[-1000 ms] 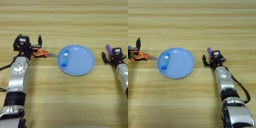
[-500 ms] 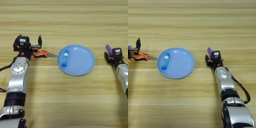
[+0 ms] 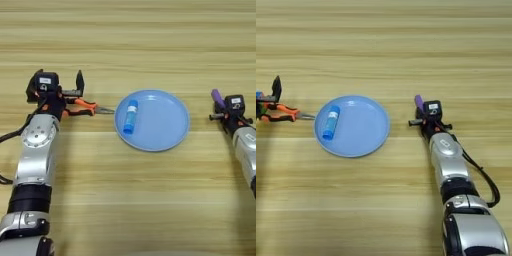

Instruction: Move the objects on the table

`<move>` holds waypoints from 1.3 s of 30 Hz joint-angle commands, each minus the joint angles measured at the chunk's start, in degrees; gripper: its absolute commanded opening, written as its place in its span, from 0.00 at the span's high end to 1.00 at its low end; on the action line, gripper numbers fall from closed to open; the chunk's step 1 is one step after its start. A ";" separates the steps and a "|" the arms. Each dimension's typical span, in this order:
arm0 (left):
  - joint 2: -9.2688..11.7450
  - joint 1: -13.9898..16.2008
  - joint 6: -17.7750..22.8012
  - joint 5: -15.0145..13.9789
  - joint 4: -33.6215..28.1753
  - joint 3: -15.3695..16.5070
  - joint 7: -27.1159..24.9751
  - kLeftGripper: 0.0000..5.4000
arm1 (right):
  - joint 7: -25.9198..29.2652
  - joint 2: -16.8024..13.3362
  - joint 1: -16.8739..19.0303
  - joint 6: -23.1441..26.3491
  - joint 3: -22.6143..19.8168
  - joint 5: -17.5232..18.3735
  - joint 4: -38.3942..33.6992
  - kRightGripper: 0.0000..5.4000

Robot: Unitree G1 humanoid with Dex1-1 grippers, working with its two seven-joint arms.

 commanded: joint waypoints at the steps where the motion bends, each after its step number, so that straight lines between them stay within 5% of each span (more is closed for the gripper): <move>1: -0.05 0.42 0.53 0.27 -0.31 -0.08 0.17 0.00 | 0.02 0.65 1.43 0.80 0.06 0.54 -3.50 0.85; 12: -0.17 0.31 0.74 0.34 -0.58 -0.20 0.29 0.00 | 0.20 2.31 6.67 4.88 1.77 0.31 -17.49 0.85; 22: -0.32 0.31 0.98 0.37 -0.94 -0.30 0.44 0.00 | 1.63 6.77 14.69 13.43 9.57 -0.86 -37.57 0.85; 31: -0.60 0.60 1.06 0.47 -1.39 -0.28 0.53 0.00 | 1.70 9.21 16.13 16.86 14.50 -2.14 -41.34 0.85; 39: -0.71 0.74 1.01 0.42 -1.50 -0.18 0.62 0.00 | 1.57 10.34 14.09 16.86 14.82 -2.24 -36.95 0.85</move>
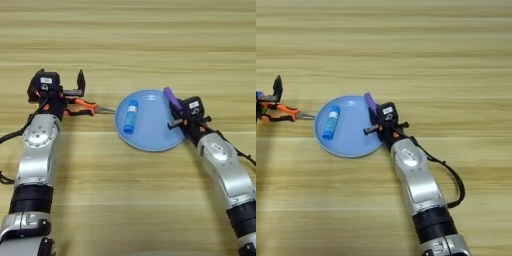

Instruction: Move the objects on the table

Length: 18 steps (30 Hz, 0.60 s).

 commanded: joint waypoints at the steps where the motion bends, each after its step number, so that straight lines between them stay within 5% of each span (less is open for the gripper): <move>1: -0.03 0.65 0.75 0.37 -0.85 -0.05 0.42 0.00 | 0.33 0.57 -1.54 0.37 0.09 -0.06 2.81 0.85; 18: 0.00 0.84 0.77 0.33 -1.08 0.20 0.57 0.00 | 1.15 1.42 -2.32 1.03 2.30 -1.67 4.14 0.82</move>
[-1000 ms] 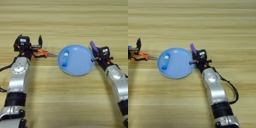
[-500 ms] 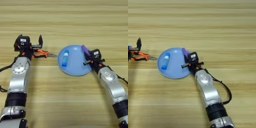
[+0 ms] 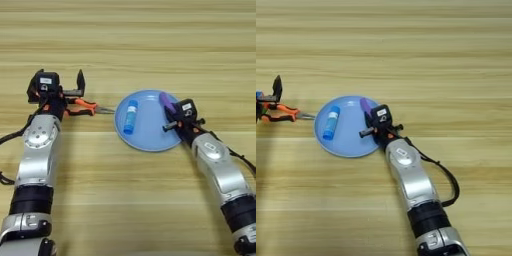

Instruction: Move the objects on the table

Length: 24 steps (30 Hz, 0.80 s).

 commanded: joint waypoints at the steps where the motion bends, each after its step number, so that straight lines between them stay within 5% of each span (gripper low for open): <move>1: 0.21 0.54 0.75 0.32 -0.55 0.08 0.29 0.00 | 0.46 0.36 0.06 1.18 1.39 -0.84 -1.45 0.78; 24: 0.17 0.32 0.63 0.40 -0.21 -0.04 0.36 0.00 | 0.17 -0.22 -0.05 1.49 1.27 -0.80 -2.84 0.34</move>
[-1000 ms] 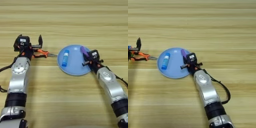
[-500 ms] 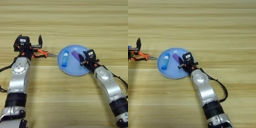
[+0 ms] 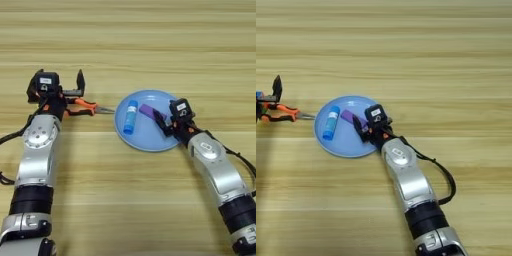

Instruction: Move the objects on the table

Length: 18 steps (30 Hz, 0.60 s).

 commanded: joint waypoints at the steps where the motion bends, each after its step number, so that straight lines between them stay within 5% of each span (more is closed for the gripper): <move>1: 0.14 0.36 0.63 0.42 -0.27 -0.08 0.25 0.00 | -0.36 -0.55 -0.02 1.12 -0.45 -0.61 -1.70 0.32; 18: -0.39 0.85 0.78 0.67 -1.08 -0.54 0.43 0.00 | -3.51 -4.23 -1.93 4.22 -3.72 -3.20 -8.53 0.00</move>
